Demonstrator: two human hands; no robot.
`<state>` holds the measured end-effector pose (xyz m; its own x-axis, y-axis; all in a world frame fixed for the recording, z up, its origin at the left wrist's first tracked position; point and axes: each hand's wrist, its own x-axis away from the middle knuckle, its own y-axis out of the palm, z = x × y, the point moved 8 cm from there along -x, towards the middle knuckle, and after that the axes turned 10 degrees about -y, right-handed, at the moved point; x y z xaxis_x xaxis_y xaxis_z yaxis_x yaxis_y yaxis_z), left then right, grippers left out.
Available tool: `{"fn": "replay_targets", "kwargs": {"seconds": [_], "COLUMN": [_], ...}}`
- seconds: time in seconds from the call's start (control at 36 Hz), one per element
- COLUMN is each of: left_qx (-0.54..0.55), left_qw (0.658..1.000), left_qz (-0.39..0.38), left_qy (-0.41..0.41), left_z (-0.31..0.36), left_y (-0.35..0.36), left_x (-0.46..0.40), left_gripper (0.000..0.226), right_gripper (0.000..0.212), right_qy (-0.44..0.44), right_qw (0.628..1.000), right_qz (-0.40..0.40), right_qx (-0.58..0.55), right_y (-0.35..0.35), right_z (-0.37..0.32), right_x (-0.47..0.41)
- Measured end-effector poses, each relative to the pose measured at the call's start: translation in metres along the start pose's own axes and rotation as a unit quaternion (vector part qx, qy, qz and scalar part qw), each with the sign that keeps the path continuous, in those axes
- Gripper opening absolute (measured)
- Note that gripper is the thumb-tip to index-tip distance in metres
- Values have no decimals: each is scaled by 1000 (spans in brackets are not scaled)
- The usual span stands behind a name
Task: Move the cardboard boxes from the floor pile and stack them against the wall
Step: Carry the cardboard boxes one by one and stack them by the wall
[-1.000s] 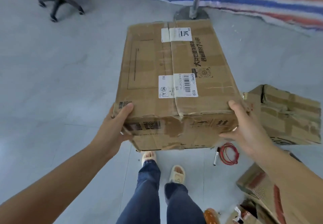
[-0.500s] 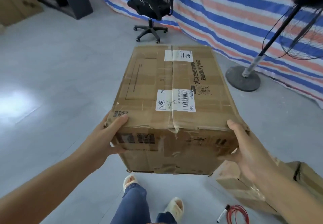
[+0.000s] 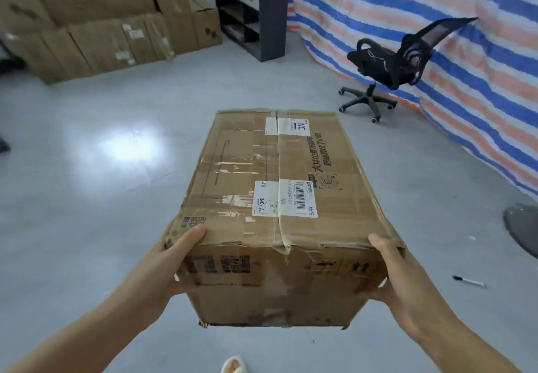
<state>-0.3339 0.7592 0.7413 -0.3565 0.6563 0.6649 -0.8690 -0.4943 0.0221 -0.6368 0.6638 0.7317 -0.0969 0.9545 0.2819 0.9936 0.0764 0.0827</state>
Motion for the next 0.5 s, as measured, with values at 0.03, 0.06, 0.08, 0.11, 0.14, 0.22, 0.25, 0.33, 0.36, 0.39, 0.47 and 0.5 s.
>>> {"fn": "replay_targets", "kwargs": {"seconds": [0.03,0.06,0.08,0.11,0.14,0.22,0.25,0.33,0.36,0.39,0.47,0.5], "left_qx": [8,16,24,30,35,51,57,72,76,80,96,102], "left_qw": [1000,1000,999,999,999,997,997,995,995,994,992,991], "left_qz": [10,18,24,30,35,50,53,64,69,73,83,88], "left_qy": [3,4,4,4,5,5,4,2,2,0,1,1], "left_z": [6,12,18,24,30,45,48,58,61,64,74,78], "left_y": [-17,-33,-48,-63,-76,-112,-121,-144,-150,-156,-174,-180], "left_x": [-4,-8,-12,-16,-20,-34,-39,-54,-59,-64,-83,-91], "left_gripper": [40,39,39,38,37,31,30,30,30,31,31,31], "right_gripper": [24,24,24,24,24,26,27,28,28,27,26,26], "right_qy": [3,4,5,6,7,9,10,14,14,11,6,6], "right_qw": [1000,1000,999,999,998,996,995,992,992,991,987,985], "right_qz": [-10,-20,-31,-42,-53,-81,-91,-111,-117,-123,-143,-150], "right_qx": [0,1,3,7,14,34,39,49,54,59,75,79], "right_y": [20,39,57,75,92,136,149,184,195,205,238,249], "right_z": [0,0,-1,-2,-3,-8,-10,-16,-18,-20,-26,-27], "right_x": [-6,-11,-16,-21,-26,-42,-47,-64,-71,-78,-102,-112]}}
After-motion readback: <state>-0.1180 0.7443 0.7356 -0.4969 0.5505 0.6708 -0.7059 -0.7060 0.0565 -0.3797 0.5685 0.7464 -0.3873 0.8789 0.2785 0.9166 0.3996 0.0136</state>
